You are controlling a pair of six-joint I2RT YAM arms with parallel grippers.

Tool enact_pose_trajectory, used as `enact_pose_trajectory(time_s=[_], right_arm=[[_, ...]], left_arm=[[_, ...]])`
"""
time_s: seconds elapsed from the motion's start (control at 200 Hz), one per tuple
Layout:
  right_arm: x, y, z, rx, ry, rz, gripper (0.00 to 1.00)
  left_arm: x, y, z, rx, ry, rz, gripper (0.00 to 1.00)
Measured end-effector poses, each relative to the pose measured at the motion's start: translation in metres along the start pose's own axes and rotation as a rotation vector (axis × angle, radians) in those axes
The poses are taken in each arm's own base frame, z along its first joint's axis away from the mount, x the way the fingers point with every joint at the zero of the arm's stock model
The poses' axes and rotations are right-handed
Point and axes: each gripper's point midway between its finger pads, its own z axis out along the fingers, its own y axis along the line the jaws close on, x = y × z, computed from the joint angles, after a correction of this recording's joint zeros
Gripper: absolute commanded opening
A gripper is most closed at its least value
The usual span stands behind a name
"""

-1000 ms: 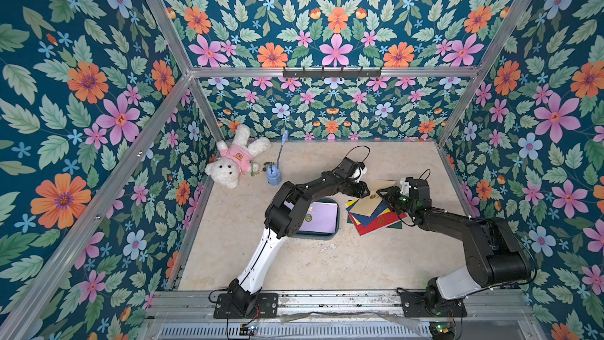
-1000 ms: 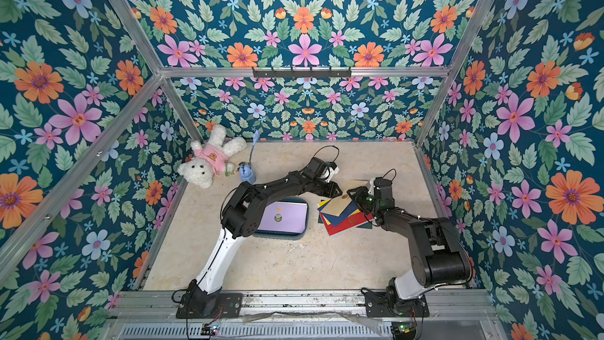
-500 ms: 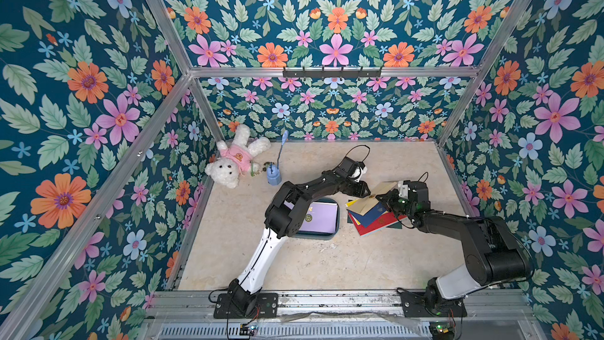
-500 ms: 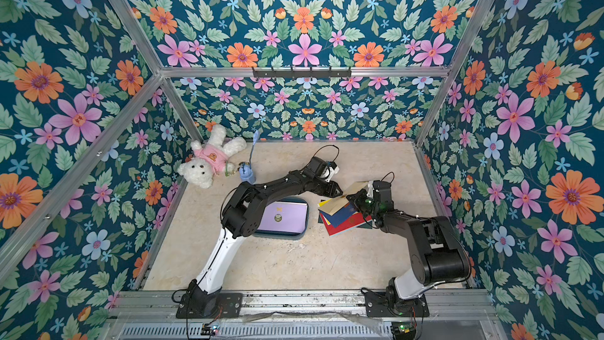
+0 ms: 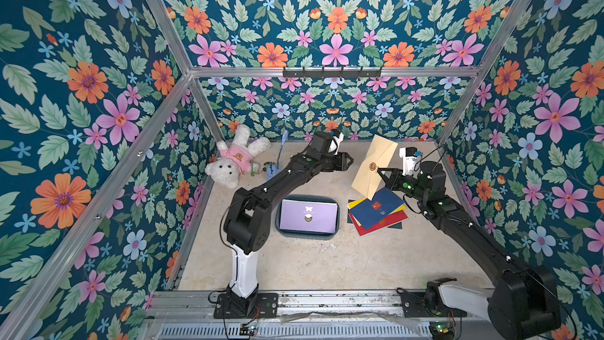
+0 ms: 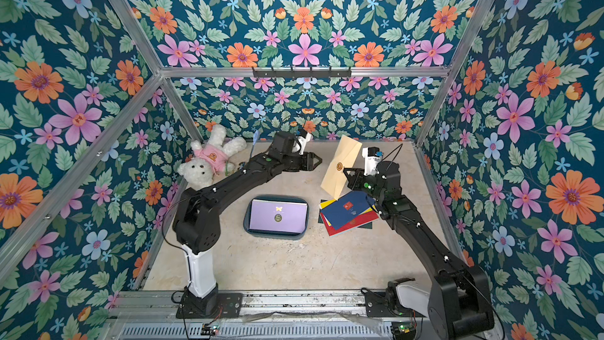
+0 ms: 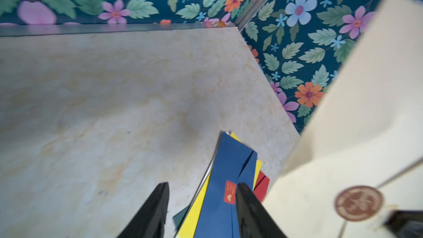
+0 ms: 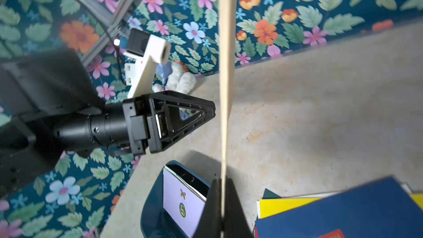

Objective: Put the sealed envelopes into the storage box
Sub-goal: Pick up the envelope from the center of the board, then place the envelope in the storage box.

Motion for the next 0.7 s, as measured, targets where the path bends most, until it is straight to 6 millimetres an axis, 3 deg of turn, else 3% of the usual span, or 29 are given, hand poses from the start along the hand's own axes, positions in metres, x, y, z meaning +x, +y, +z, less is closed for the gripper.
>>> enact_pose_trajectory(time_s=[0.24,0.405,0.485,0.58,0.7], right_arm=[[0.010,0.079,0.011,-0.155,0.126,-0.441,0.00],[0.044,0.125,0.033,-0.266,0.314,-0.761,0.00],[0.060,0.135,0.047,-0.292,0.413,-0.869,0.00],[0.076,0.131,0.063,-0.267,0.533,-0.961,0.00],[0.104,0.131,0.082,-0.278,0.683,-1.035,0.00]], left_arm=[[0.017,0.063,-0.098,-0.201,-0.092,-0.064,0.53],[0.032,0.070,-0.154,-0.296,-0.152,-0.049,0.53],[0.043,0.074,-0.180,-0.347,-0.182,-0.042,0.53],[0.058,0.087,-0.209,-0.431,-0.216,-0.046,0.52],[0.081,0.099,-0.232,-0.519,-0.230,-0.036,0.52]])
